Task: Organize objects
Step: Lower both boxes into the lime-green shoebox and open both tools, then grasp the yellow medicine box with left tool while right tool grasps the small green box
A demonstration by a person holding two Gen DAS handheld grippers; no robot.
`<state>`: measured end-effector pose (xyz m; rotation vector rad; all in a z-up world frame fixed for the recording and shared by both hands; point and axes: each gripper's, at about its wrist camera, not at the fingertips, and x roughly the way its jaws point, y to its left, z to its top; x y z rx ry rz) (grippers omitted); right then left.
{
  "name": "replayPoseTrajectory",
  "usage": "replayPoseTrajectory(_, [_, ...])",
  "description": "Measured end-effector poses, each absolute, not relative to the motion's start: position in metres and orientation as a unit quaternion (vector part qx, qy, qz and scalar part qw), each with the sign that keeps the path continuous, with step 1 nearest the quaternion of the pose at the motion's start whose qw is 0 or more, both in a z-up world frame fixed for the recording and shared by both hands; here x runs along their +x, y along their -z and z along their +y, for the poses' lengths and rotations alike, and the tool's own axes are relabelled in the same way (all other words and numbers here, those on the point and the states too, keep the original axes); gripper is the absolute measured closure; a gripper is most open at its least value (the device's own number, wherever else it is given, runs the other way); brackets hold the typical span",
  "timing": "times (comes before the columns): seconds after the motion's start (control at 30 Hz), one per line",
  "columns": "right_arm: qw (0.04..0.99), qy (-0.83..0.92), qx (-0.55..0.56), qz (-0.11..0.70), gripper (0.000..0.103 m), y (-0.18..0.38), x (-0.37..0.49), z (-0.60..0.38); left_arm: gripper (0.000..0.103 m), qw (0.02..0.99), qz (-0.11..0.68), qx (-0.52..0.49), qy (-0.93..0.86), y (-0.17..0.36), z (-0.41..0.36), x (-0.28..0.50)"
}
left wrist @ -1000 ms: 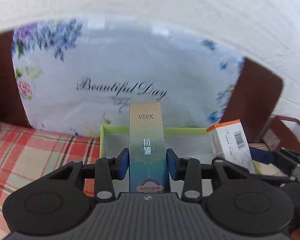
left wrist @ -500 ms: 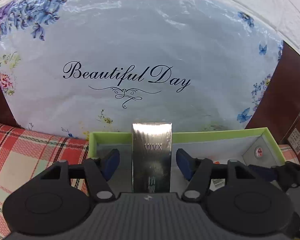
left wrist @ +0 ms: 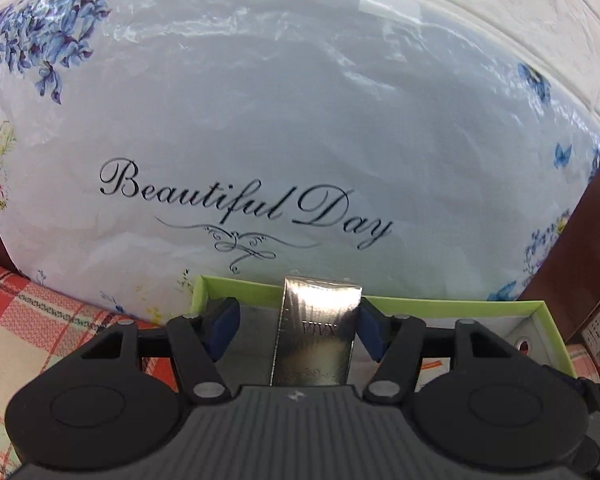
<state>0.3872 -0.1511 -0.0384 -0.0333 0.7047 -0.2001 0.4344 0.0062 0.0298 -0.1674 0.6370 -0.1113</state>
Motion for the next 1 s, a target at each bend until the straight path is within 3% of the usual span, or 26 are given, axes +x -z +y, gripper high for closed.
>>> replayPoseTrajectory(0.07, [0.934,0.088,-0.017,0.347,0.014,0.038,0.386,-0.153,0.034,0.943,0.311,-0.1,0.058,-0.037,0.012,0.427])
replayPoseTrajectory(0.13, [0.933,0.044,-0.008,0.357,0.0,0.034,0.377,-0.155,0.03,0.949,0.287,-0.117,0.065,-0.049,0.019,0.409])
replayPoseTrajectory(0.3, [0.952,0.0,-0.005,0.307,0.0,0.006,0.307,-0.156,0.014,0.96,0.242,-0.131,0.053,-0.083,0.029,0.345])
replayPoseTrajectory(0.53, [0.953,-0.042,0.019,0.301,0.0,-0.025,0.206,-0.153,0.013,0.965,0.257,-0.044,0.037,-0.089,0.024,0.245])
replayPoseTrajectory(1.0, [0.953,-0.07,0.015,0.296,0.0,-0.001,0.079,-0.161,0.013,0.944,0.319,-0.074,0.051,-0.023,0.043,0.12])
